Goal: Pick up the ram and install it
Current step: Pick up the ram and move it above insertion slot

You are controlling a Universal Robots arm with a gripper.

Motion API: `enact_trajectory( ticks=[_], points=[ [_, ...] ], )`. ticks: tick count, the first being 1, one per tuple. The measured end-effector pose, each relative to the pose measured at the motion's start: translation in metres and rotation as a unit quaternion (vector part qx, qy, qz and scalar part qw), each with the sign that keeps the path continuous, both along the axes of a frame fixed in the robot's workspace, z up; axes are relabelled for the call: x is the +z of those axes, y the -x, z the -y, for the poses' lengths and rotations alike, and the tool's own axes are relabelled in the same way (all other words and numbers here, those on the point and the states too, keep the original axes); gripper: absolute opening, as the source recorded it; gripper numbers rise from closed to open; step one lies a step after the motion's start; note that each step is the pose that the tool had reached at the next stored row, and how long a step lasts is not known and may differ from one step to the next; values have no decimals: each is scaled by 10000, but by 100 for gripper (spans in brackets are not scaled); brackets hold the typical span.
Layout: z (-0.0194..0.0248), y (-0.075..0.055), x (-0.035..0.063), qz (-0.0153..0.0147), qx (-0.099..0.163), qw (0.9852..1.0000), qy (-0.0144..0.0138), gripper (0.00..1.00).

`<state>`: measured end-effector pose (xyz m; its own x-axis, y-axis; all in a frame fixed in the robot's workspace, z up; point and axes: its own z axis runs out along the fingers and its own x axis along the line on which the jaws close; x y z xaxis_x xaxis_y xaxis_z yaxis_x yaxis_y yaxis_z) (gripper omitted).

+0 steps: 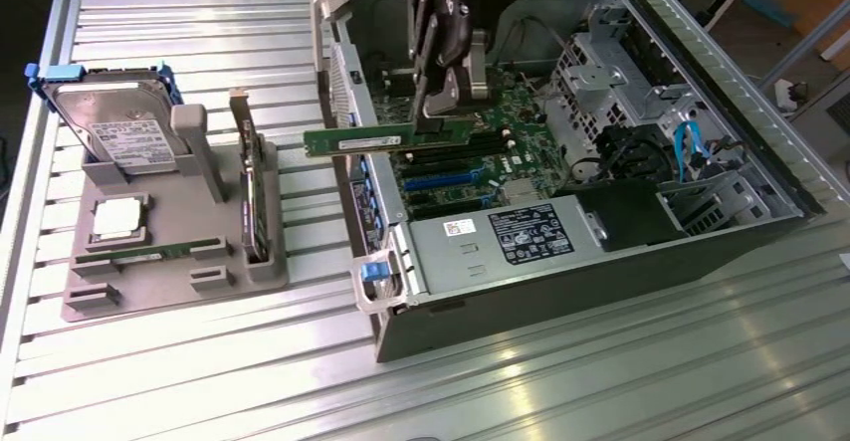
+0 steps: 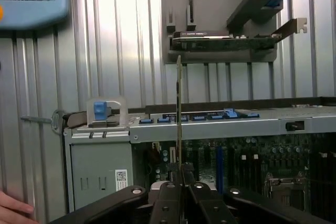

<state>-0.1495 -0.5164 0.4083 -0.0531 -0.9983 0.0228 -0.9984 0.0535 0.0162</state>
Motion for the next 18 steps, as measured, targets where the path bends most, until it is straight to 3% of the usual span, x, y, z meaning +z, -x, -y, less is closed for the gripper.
enact_trajectory(
  ticks=[18],
  points=[
    [0, -445, 0, 0, 0, 10000, 0, 12]
  ],
)
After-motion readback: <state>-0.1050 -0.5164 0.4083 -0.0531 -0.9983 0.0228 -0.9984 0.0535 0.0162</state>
